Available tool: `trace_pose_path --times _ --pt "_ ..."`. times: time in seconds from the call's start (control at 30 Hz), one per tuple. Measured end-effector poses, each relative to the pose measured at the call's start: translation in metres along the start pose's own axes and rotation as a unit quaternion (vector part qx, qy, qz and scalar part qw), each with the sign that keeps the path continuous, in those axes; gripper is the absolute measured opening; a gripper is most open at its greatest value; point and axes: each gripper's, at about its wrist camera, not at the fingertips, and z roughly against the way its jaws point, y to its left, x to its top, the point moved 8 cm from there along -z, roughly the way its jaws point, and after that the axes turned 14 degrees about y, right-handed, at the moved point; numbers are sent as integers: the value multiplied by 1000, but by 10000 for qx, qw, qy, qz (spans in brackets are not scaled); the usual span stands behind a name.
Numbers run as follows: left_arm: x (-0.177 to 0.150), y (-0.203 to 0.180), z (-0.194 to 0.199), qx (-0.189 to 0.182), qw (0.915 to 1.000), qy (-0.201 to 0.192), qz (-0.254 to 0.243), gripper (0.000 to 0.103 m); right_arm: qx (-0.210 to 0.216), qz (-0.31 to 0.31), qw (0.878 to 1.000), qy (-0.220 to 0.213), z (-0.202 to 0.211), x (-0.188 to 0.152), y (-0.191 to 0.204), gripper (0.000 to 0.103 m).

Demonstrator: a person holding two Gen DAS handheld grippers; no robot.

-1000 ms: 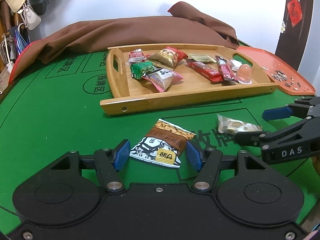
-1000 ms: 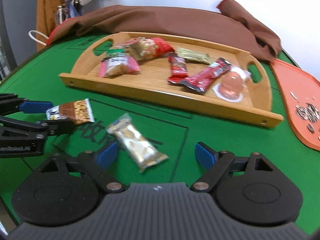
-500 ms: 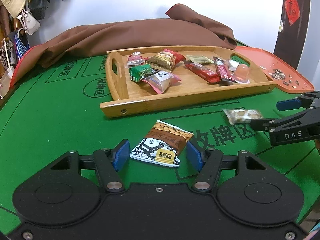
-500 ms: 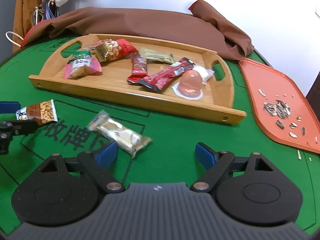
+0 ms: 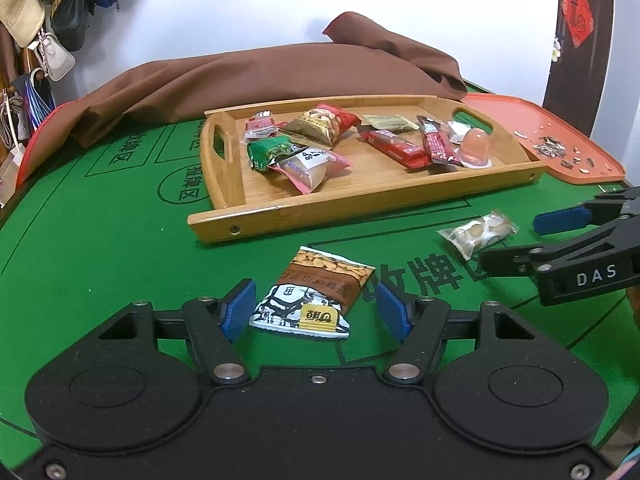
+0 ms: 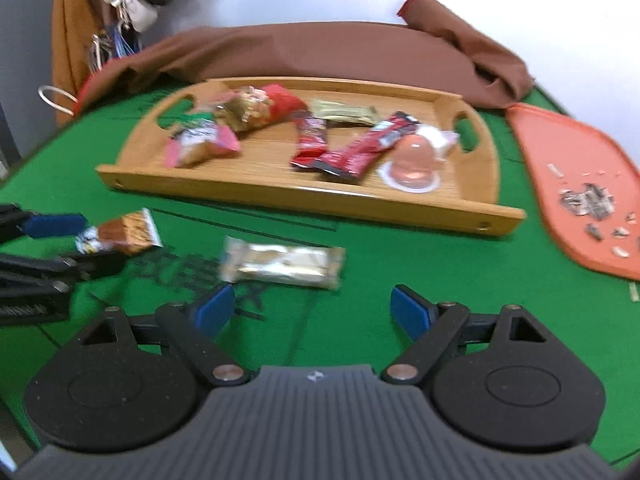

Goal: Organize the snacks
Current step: 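Hold the peanut packet in the left gripper while the right gripper grasps the silver wrapped bar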

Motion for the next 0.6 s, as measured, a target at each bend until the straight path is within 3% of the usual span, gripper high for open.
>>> trace_pose_path --times 0.13,0.37,0.5,0.6 --pt "1 -2 -1 -12 10000 -40 -34 66 110 15 9999 -77 -3 6 13 93" --pt "1 -4 -8 -27 10000 31 -73 66 -175 139 9997 -40 -18 11 26 93" --pt "3 -2 -9 -92 9999 46 11 54 -244 112 9996 -84 -20 13 27 93" --pt "3 -2 -8 -152 9999 46 36 49 -292 69 9995 -119 -20 13 29 84"
